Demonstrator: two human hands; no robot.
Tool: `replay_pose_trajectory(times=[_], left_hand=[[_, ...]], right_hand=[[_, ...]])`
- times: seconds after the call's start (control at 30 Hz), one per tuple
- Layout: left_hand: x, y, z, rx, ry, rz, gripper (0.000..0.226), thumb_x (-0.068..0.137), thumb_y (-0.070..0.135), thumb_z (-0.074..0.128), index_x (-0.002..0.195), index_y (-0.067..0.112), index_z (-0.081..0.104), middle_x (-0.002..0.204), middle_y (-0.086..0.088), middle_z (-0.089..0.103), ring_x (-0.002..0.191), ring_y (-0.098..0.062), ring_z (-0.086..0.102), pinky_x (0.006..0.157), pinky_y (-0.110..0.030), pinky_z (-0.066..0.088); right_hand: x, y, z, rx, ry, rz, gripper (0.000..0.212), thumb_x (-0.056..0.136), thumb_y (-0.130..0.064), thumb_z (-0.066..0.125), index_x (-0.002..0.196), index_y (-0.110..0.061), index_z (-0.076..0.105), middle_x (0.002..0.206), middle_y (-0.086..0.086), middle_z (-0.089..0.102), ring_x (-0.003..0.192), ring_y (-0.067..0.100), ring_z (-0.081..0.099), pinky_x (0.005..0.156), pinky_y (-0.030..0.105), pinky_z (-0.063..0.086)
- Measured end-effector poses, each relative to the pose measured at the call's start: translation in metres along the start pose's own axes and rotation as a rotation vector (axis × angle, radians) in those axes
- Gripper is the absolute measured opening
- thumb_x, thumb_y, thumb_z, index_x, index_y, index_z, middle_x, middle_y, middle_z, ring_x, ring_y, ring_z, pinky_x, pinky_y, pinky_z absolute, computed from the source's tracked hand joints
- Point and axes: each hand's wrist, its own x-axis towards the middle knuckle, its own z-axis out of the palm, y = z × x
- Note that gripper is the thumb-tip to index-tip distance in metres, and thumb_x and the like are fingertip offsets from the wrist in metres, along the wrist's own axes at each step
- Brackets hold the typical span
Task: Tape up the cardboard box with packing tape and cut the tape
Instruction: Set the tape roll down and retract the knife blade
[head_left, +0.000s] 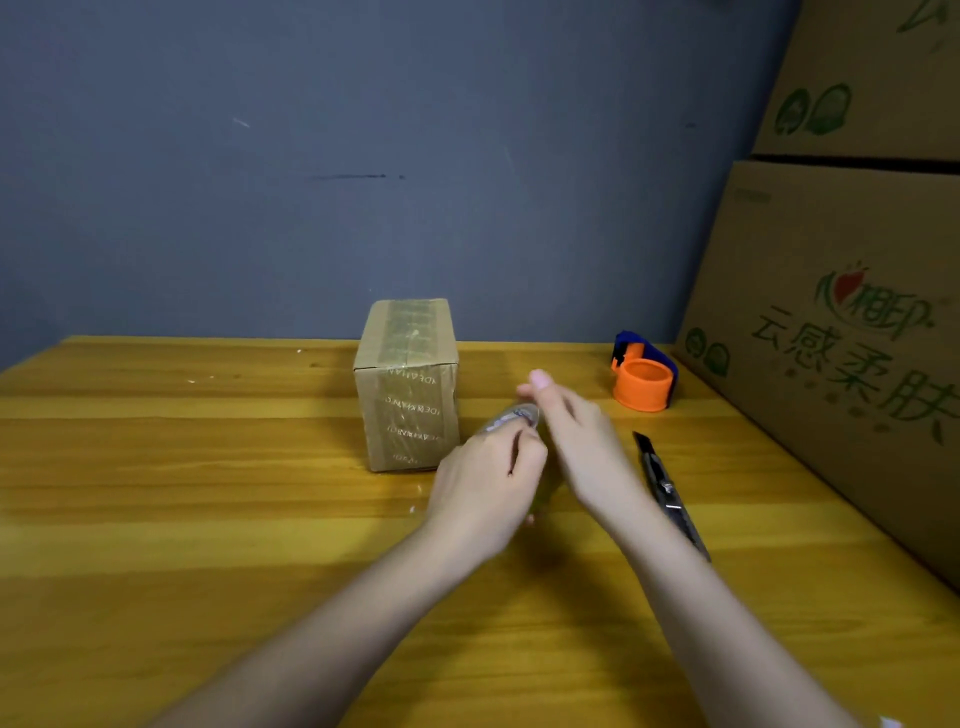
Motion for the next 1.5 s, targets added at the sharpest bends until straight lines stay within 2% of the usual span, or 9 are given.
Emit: replay_pose_trajectory(times=[0.13, 0.27, 0.43, 0.53, 0.67, 0.8, 0.9, 1.1, 1.5], left_hand=[[-0.001, 0.005, 0.001, 0.108, 0.096, 0.103, 0.030, 0.082, 0.034, 0.018, 0.076, 0.020, 0.043, 0.073, 0.004, 0.047, 0.068, -0.017, 0.038, 0.061, -0.030, 0.022], [0.003, 0.001, 0.001, 0.174, 0.087, 0.207, 0.043, 0.073, 0.044, 0.005, 0.074, 0.019, 0.040, 0.068, -0.001, 0.052, 0.070, -0.027, 0.050, 0.062, -0.036, 0.036], [0.015, 0.004, 0.002, 0.222, 0.047, 0.285, 0.039, 0.071, 0.043, 0.006, 0.074, 0.018, 0.036, 0.067, -0.003, 0.046, 0.071, -0.037, 0.051, 0.060, -0.037, 0.033], [0.024, 0.001, 0.007, 0.304, 0.003, 0.359, 0.039, 0.070, 0.043, 0.007, 0.076, 0.020, 0.038, 0.072, -0.011, 0.062, 0.072, -0.038, 0.056, 0.057, -0.034, 0.028], [0.041, -0.009, 0.012, 0.482, -0.088, 0.466, 0.060, 0.072, 0.047, 0.009, 0.092, 0.014, 0.055, 0.079, -0.010, 0.069, 0.077, -0.036, 0.062, 0.059, -0.030, 0.026], [0.056, -0.011, 0.025, 0.638, -0.165, 0.562, 0.041, 0.091, 0.044, 0.037, 0.112, 0.013, 0.053, 0.085, -0.007, 0.072, 0.081, -0.031, 0.066, 0.061, -0.030, 0.032], [0.079, -0.009, 0.038, 0.791, -0.180, 0.574, 0.047, 0.096, 0.041, 0.036, 0.129, 0.007, 0.041, 0.100, -0.012, 0.070, 0.093, -0.033, 0.064, 0.079, -0.036, 0.041], [0.119, -0.018, 0.079, 0.794, -0.139, 0.425, 0.042, 0.097, 0.036, 0.040, 0.130, 0.011, 0.043, 0.117, -0.008, 0.066, 0.110, -0.025, 0.060, 0.095, -0.036, 0.036], [0.162, -0.054, 0.134, 0.610, -0.219, 0.095, 0.036, 0.094, 0.029, 0.046, 0.128, 0.020, 0.048, 0.129, -0.001, 0.060, 0.128, -0.021, 0.044, 0.112, -0.040, 0.015]], right_hand=[[0.001, -0.005, 0.006, -0.004, 0.024, 0.022, 0.055, 0.089, -0.061, 0.032, 0.102, -0.023, 0.069, 0.107, 0.001, 0.071, 0.107, 0.024, 0.060, 0.099, 0.046, 0.043], [0.015, -0.007, 0.004, 0.049, -0.007, 0.142, 0.049, 0.089, -0.062, 0.033, 0.082, -0.032, 0.071, 0.105, 0.004, 0.073, 0.105, 0.023, 0.063, 0.100, 0.045, 0.044], [0.014, -0.006, 0.004, 0.160, 0.233, 0.145, 0.044, 0.077, -0.048, 0.027, 0.058, -0.043, 0.067, 0.101, 0.006, 0.074, 0.100, 0.028, 0.064, 0.095, 0.048, 0.046], [0.015, -0.001, -0.002, 0.263, 0.219, 0.113, 0.042, 0.079, -0.037, 0.031, 0.072, -0.041, 0.073, 0.105, 0.006, 0.073, 0.102, 0.027, 0.064, 0.094, 0.046, 0.049], [0.026, 0.010, -0.020, 0.341, -0.041, 0.172, 0.033, 0.094, -0.012, 0.044, 0.121, -0.013, 0.063, 0.122, 0.003, 0.062, 0.106, 0.011, 0.058, 0.088, 0.019, 0.045], [0.050, 0.025, -0.038, 0.166, -0.203, 0.258, 0.042, 0.094, -0.013, 0.047, 0.136, -0.012, 0.048, 0.133, 0.006, 0.053, 0.120, 0.018, 0.052, 0.105, 0.027, 0.038], [0.072, 0.039, -0.048, -0.097, -0.120, 0.227, 0.048, 0.094, -0.017, 0.051, 0.139, -0.011, 0.037, 0.138, 0.010, 0.047, 0.124, 0.023, 0.048, 0.104, 0.031, 0.037], [0.110, 0.064, -0.064, -0.544, 0.192, 0.179, 0.041, 0.083, -0.047, 0.063, 0.113, -0.020, 0.058, 0.116, -0.001, 0.061, 0.102, 0.020, 0.061, 0.075, 0.034, 0.052], [0.161, 0.114, -0.049, -0.764, 0.135, 0.327, 0.040, 0.092, -0.050, 0.050, 0.105, -0.017, 0.067, 0.096, 0.005, 0.069, 0.079, 0.024, 0.062, 0.055, 0.026, 0.043]])
